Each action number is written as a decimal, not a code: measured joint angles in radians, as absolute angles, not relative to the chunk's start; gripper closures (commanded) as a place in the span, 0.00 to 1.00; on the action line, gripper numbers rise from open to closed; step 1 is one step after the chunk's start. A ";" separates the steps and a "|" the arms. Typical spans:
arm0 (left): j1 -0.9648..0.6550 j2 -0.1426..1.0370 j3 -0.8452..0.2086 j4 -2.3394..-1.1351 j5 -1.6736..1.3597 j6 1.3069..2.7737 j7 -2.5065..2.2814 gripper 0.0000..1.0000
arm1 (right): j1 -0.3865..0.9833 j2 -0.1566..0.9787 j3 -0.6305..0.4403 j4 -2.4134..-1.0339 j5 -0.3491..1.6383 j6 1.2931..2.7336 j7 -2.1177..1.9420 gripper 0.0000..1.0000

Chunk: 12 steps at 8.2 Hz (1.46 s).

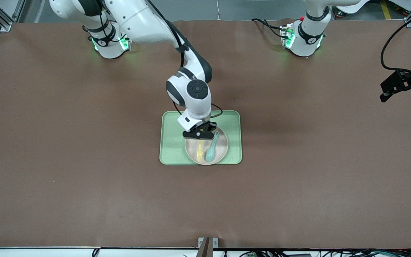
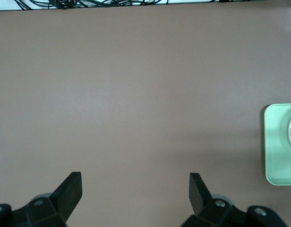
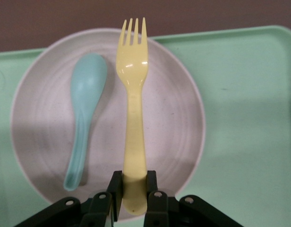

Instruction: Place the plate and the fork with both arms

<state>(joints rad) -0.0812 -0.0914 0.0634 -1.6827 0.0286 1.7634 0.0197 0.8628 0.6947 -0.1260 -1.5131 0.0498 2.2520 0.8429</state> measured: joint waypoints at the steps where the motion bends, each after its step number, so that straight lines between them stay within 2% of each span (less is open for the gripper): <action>1: -0.081 -0.091 0.063 -1.681 0.029 1.763 0.020 0.00 | 0.847 0.649 -0.126 -1.517 0.056 2.200 0.836 1.00; 4: -0.082 -0.091 0.063 -1.680 0.029 1.763 0.020 0.00 | 0.797 0.575 -0.126 -1.666 0.057 2.160 0.777 1.00; 6: -0.082 -0.091 0.063 -1.680 0.029 1.762 0.020 0.00 | 0.758 0.566 -0.126 -1.754 0.057 2.208 0.735 1.00; 7: -0.082 -0.091 0.063 -1.680 0.029 1.762 0.020 0.00 | 0.754 0.565 -0.126 -1.771 0.057 2.228 0.732 0.90; 8: -0.082 -0.091 0.063 -1.679 0.029 1.762 0.020 0.00 | 0.755 0.565 -0.123 -1.785 0.059 2.246 0.732 0.49; 9: -0.082 -0.091 0.063 -1.679 0.029 1.762 0.020 0.00 | 0.757 0.567 -0.118 -1.798 0.061 2.264 0.732 0.14; 10: -0.082 -0.091 0.063 -1.679 0.029 1.762 0.020 0.00 | 0.760 0.571 -0.114 -1.805 0.061 2.267 0.732 0.12; 11: -0.082 -0.091 0.063 -1.679 0.029 1.762 0.019 0.00 | 0.762 0.575 -0.112 -1.806 0.061 2.264 0.732 0.02; 12: -0.082 -0.091 0.063 -1.678 0.029 1.762 0.019 0.00 | 0.763 0.575 -0.112 -1.805 0.062 2.253 0.732 0.02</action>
